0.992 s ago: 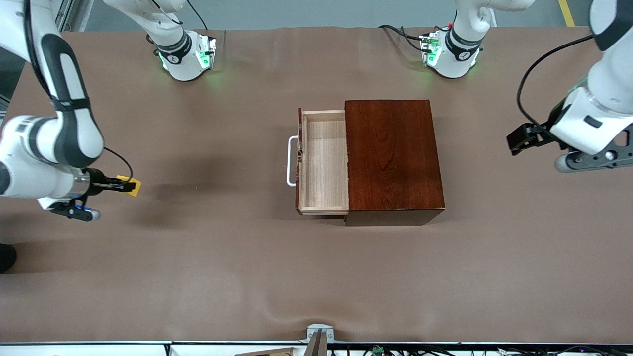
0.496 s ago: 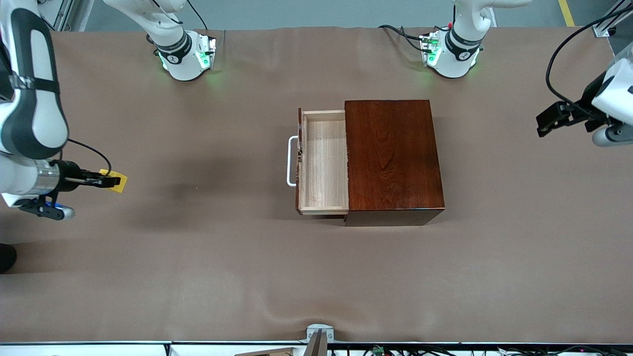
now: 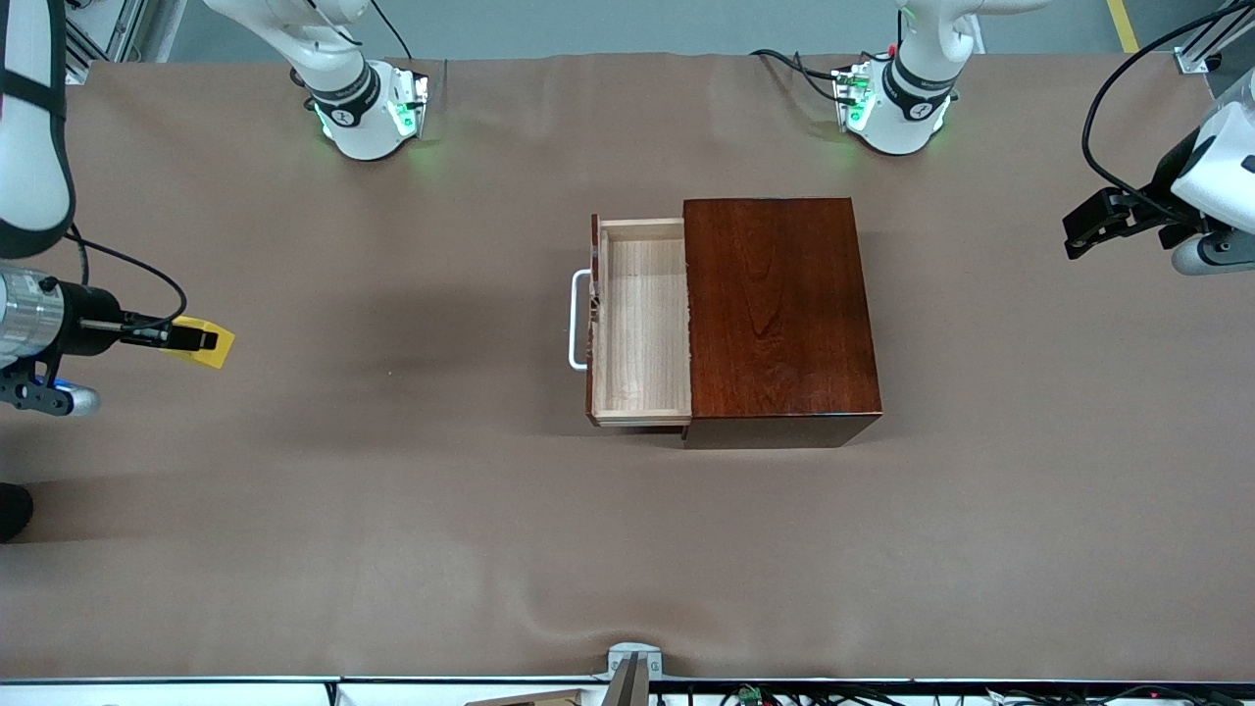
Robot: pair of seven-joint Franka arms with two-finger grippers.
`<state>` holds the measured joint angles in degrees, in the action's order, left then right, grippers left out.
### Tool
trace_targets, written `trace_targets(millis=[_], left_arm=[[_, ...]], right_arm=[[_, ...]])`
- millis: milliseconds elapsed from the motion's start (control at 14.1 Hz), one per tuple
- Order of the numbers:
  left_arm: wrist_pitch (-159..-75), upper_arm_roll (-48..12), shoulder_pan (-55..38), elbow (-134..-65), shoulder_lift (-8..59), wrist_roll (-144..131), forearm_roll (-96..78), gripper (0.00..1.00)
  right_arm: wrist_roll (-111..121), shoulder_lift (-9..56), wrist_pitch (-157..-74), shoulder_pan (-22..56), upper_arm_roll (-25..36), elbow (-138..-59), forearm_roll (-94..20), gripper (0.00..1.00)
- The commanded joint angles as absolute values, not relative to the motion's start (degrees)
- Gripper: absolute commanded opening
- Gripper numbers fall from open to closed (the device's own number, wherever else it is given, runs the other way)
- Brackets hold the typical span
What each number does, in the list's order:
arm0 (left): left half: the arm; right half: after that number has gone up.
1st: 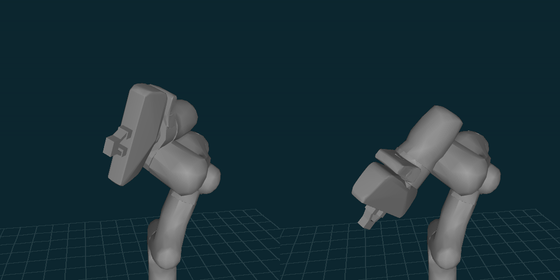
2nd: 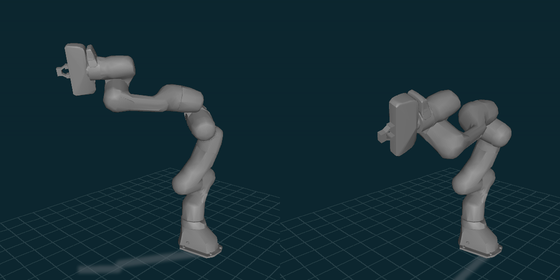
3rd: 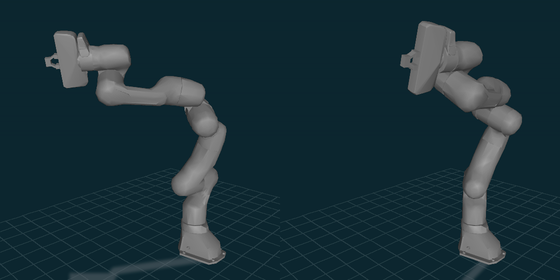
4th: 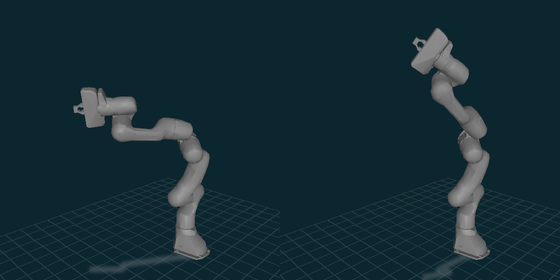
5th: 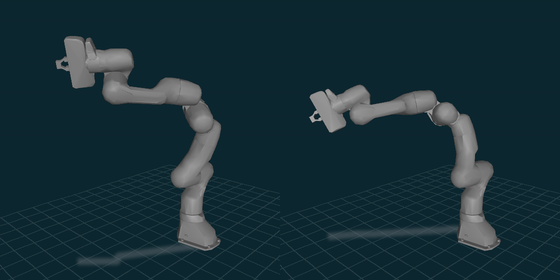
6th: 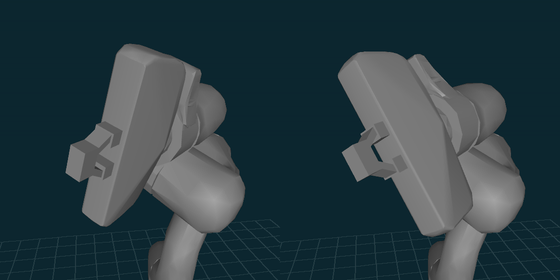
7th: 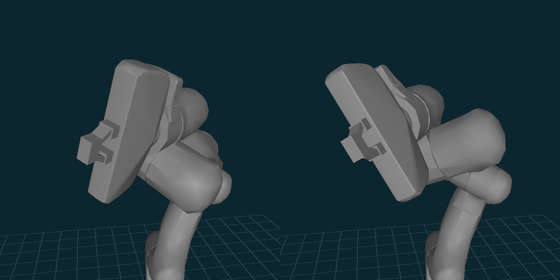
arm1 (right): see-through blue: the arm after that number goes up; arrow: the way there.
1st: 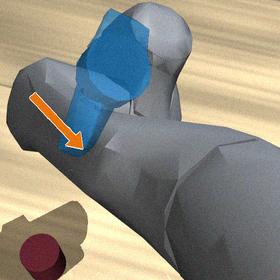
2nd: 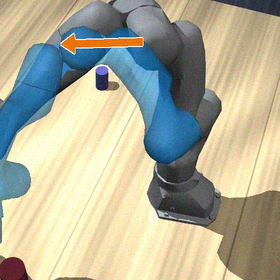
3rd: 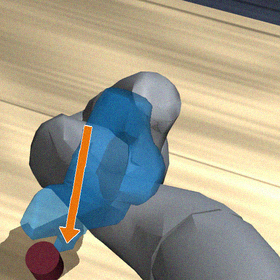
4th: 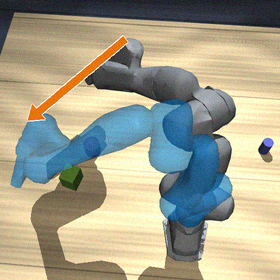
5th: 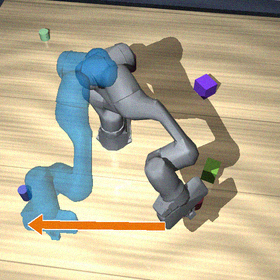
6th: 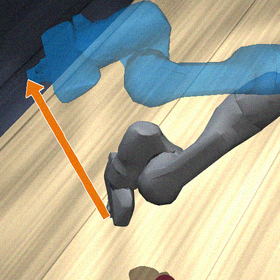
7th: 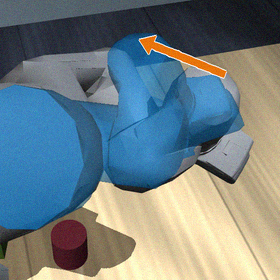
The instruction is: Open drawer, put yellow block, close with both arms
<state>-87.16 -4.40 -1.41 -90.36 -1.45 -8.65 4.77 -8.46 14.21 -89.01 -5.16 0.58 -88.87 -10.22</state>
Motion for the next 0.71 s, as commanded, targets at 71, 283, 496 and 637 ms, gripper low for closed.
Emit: trace_targets(millis=[71, 283, 496, 637], left_arm=[[-86.84, -6.06, -0.7, -91.14, -2.81, -8.09, 4.48, 1.0], [-85.79, -6.24, -0.18, -91.23, -3.16, -7.74, 1.95, 1.0], [-85.52, -5.98, -0.18, -91.14, -3.69, -7.73, 1.67, 1.0], [-85.52, -6.06, -0.18, -91.06, -3.87, -7.65, 1.58, 1.0]], right_arm=[[-20.8, 12.22, -87.46, 0.69, 0.62, -86.58, -11.42, 0.0], [-30.82, 12.3, -87.28, 5.78, 0.62, -84.47, -11.78, 0.0], [-38.39, 12.39, -87.8, 9.92, 0.7, -84.29, -11.87, 0.0], [-42.87, 12.74, -88.33, 12.55, 0.79, -84.29, -12.48, 0.0]])
